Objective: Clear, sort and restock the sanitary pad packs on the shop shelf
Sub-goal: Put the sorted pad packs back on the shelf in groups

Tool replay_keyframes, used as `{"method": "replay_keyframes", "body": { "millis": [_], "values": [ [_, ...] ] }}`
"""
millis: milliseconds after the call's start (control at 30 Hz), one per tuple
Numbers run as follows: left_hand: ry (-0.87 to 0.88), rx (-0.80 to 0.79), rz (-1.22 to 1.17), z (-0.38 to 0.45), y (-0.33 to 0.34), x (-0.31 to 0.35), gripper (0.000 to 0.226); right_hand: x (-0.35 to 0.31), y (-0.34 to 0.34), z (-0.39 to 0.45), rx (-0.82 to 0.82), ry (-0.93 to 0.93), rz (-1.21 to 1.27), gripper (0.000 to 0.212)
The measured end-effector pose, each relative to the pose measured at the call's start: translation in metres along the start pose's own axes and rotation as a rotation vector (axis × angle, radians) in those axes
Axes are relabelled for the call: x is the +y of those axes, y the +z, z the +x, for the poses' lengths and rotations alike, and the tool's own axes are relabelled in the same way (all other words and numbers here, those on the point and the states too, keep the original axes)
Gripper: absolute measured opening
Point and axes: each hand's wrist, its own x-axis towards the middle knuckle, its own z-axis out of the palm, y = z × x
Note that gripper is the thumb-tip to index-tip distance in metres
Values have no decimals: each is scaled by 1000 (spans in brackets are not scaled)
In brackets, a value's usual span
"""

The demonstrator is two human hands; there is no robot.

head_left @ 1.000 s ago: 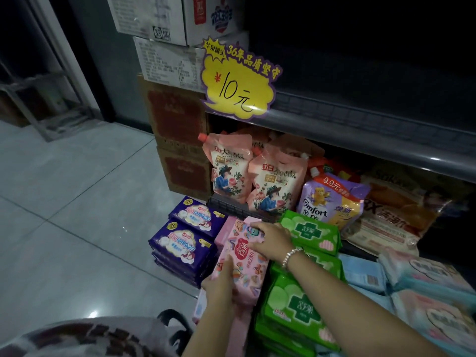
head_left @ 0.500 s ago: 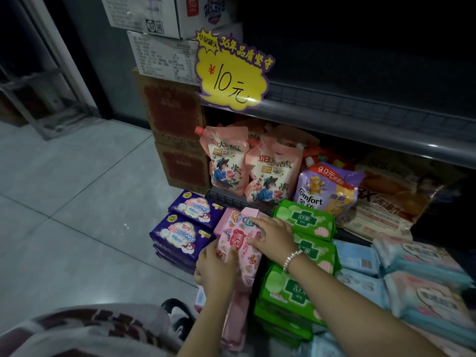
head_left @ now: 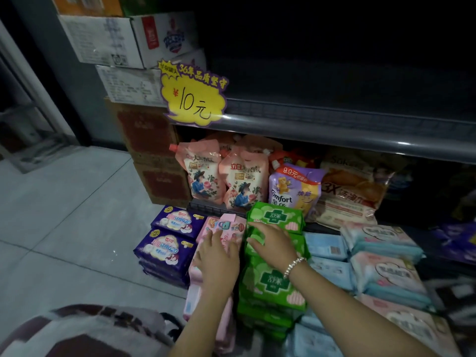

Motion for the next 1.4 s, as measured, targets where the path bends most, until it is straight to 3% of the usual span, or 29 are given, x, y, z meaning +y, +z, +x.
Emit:
{"method": "replay_keyframes", "body": {
  "millis": [200, 567, 1000, 1133, 1300, 1400],
  "values": [
    [159, -98, -67, -18, 13, 31, 40, 39, -34, -38, 69, 101, 60, 46],
    [411, -253, 29, -77, 57, 128, 38, 119, -99, -132, 259, 338, 190, 40],
    [357, -500, -1, -86, 122, 168, 41, 210, -161, -139, 67, 529, 222, 45],
    [353, -484, 105, -77, 130, 160, 41, 211, -145, -129, 50, 512, 290, 45],
    [384, -355, 241, -49, 109, 131, 42, 192, -118, -102, -1, 430, 350, 43],
    [290, -305, 332, -29, 91, 107, 48, 178, -101, -90, -56, 382, 401, 42]
  ]
}}
